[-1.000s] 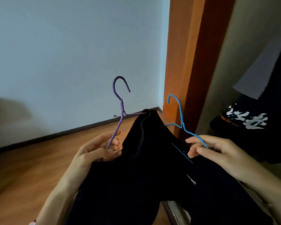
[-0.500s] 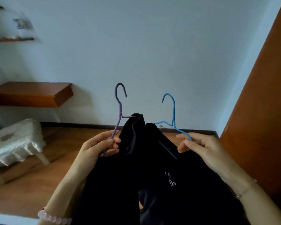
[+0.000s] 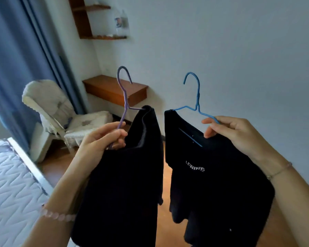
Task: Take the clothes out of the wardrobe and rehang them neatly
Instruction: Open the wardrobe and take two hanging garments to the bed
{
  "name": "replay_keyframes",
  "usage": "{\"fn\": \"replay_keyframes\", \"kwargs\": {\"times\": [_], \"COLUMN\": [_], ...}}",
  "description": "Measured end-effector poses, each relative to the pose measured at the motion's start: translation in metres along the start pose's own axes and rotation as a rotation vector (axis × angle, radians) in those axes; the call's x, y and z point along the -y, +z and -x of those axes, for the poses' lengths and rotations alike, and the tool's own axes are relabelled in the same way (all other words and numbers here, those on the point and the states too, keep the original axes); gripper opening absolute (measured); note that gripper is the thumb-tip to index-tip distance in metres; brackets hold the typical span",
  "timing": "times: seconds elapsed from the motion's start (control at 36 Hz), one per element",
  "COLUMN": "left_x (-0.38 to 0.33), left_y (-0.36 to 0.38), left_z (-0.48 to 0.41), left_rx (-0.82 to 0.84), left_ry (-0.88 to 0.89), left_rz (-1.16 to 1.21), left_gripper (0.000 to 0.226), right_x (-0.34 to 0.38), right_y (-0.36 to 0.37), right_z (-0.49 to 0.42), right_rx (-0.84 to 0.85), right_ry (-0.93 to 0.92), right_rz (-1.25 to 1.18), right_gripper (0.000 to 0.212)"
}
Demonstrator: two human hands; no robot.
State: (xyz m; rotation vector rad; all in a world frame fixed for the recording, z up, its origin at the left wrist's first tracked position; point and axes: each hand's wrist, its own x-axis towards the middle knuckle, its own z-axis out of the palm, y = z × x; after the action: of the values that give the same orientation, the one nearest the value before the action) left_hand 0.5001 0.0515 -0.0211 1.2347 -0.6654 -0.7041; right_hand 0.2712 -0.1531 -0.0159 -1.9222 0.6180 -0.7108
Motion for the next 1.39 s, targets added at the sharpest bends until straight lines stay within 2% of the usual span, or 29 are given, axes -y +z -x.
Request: {"fn": "replay_keyframes", "kwargs": {"times": [0.08, 0.14, 0.36, 0.61, 0.86, 1.22, 1.33, 1.39], "left_x": [0.004, 0.008, 0.023, 0.025, 0.042, 0.048, 0.044, 0.044], "left_y": [-0.002, -0.002, 0.017, 0.012, -0.047, -0.167, -0.192, -0.205], "left_z": [-0.013, -0.021, -0.046, -0.046, -0.054, -0.04, -0.022, -0.014], "left_rx": [-0.126, -0.214, -0.607, -0.947, -1.204, -1.537, -1.628, -1.672], "left_ry": [0.034, 0.027, 0.006, -0.031, -0.035, -0.109, -0.162, -0.227], "left_rz": [-0.086, -0.122, -0.258, -0.237, -0.257, -0.218, -0.219, -0.244], "left_gripper": [0.027, 0.015, 0.016, 0.017, 0.019, 0.017, 0.024, 0.02], "right_x": [-0.014, -0.025, -0.05, -0.049, -0.04, 0.032, 0.063, 0.079], "right_y": [0.002, 0.004, 0.025, 0.1, 0.236, 0.484, 0.561, 0.6], "right_z": [-0.048, -0.08, -0.197, -0.288, -0.361, -0.42, -0.412, -0.404], "right_rx": [0.12, 0.203, 0.552, 0.948, 1.267, 1.71, 1.845, 1.864], "right_ry": [-0.041, -0.067, -0.18, -0.28, -0.319, -0.556, -0.701, -0.82], "right_rz": [0.018, 0.029, 0.004, -0.069, -0.113, -0.008, 0.054, 0.089], "right_gripper": [0.021, 0.021, 0.02, 0.018, 0.018, 0.016, 0.013, 0.015]}}
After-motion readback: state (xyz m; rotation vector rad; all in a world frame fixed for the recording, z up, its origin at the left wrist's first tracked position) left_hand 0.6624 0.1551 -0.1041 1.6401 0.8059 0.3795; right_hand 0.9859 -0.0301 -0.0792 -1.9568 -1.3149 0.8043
